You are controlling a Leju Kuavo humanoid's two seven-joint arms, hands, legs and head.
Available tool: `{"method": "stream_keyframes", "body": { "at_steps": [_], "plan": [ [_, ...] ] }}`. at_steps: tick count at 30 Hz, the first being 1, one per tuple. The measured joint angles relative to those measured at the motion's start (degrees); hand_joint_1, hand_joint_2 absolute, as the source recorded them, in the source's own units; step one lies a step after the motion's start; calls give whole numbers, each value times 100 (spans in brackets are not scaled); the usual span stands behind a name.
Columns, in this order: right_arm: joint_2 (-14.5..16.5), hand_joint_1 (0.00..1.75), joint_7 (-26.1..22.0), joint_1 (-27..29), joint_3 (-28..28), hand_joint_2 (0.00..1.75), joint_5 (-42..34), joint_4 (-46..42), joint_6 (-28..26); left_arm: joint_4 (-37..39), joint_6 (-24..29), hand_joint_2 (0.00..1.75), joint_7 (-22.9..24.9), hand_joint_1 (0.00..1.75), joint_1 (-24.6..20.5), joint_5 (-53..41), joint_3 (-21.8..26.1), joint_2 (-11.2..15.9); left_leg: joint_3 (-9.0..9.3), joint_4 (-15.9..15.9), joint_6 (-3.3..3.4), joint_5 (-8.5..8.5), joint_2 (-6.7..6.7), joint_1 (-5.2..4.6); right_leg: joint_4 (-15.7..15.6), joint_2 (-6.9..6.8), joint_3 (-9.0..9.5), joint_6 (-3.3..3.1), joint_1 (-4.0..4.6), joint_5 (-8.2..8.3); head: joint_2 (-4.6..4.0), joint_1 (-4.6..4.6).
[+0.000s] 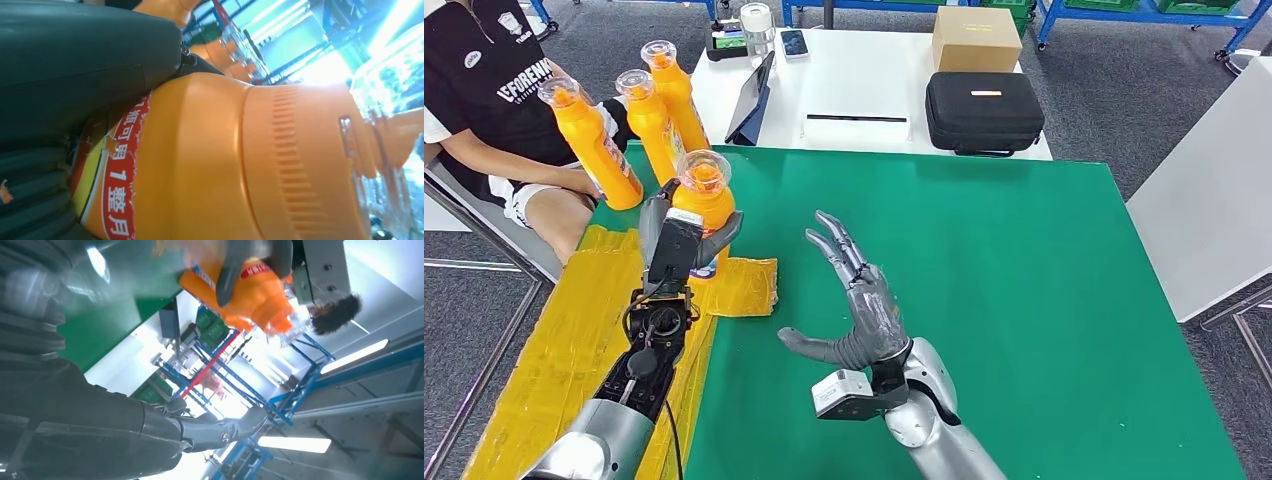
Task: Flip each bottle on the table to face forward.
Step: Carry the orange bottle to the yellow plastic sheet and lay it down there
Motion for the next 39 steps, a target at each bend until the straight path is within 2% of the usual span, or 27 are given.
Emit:
{"method": "stream_keyframes", "body": {
  "at_steps": [5, 9, 11, 12, 13, 15, 16, 17, 19, 24, 27, 31, 39],
  "plan": [
    [-48, 0, -64, 42, -2, 175, -53, -150, -32, 138, 843, 175, 548, 175, -17, -1838, 84, 150, -1, 0, 0, 0, 3, 0, 1, 1, 0, 0, -1, 0, 0, 0],
    [-50, 0, -66, 43, -2, 175, -56, -157, -32, 142, 869, 175, 587, 175, -15, -2043, 106, 163, -1, 0, 0, 0, 3, 0, 1, 1, 0, 0, -1, 0, 0, -1],
    [-58, 0, -67, 42, -2, 175, -68, -168, -32, 149, 893, 175, 679, 175, -11, -2550, 184, 180, -1, 0, 0, 0, 2, 0, 1, 1, 0, 0, -1, 0, 0, 0],
    [-65, 0, -68, 40, -2, 175, -84, -175, -34, 152, 909, 175, 795, 175, -2, -3092, 284, 198, -2, 0, 0, 0, 1, 0, 1, 1, 0, 0, -1, 0, 0, 1],
    [-80, 0, -77, 37, -2, 175, -132, -181, -58, 168, 926, 175, 1182, 175, 13, -4075, 456, 273, -1, 0, 0, 0, 2, 0, 1, 1, -1, 0, 0, 0, 0, 1],
    [-120, 0, -112, 33, -3, 175, -237, -185, -131, 354, 940, 175, 2597, 175, -27, -5690, 425, 634, -1, 0, -1, 0, 6, 1, 1, 3, -6, -1, 2, 0, 0, 0],
    [-142, 0, -131, 37, -4, 175, -279, -193, -173, 526, 943, 175, 3351, 175, -92, -6215, 241, 860, -1, 0, -1, 1, 6, 2, 1, 3, -8, -1, 3, 0, 0, 0],
    [-156, 0, -144, 43, -5, 175, -289, -206, -193, 737, 943, 175, 3869, 175, -188, -6276, -87, 1057, -1, 0, -4, 2, 3, 3, 1, 2, -9, -1, 4, 0, 0, 0],
    [-170, 0, -158, 53, -7, 175, -289, -237, -208, 1159, 942, 175, 4240, 175, -390, -6304, -632, 1285, -2, -1, -8, 5, -3, 5, 2, -1, -7, -1, 4, 0, 0, 1],
    [-172, 0, -176, 47, -7, 175, -287, -261, -173, 2209, 867, 175, 4580, 175, -755, -6325, -1986, 1670, -2, -1, -11, 6, 24, 6, 6, 15, -8, -1, 2, 1, 0, 2],
    [-172, 0, -179, 43, -7, 175, -289, -261, -148, 2614, 818, 175, 4576, 175, -841, -6326, -2451, 1793, -3, -1, -11, 6, 19, 5, 4, 16, -10, -1, 3, 1, 0, 2],
    [-172, 0, -181, 39, -7, 175, -289, -261, -131, 2952, 757, 175, 4398, 175, -875, -6323, -2728, 1852, -5, -1, -11, 6, 10, 6, 4, 12, -10, -2, 3, 0, 0, 2],
    [-172, 0, -180, 31, -7, 175, -304, -261, -131, 3164, 876, 175, 3869, 175, -896, -6181, -2741, 1801, -1, -1, -11, 6, 7, 6, 4, 11, -5, -2, 3, 0, 0, 2]
  ]
}}
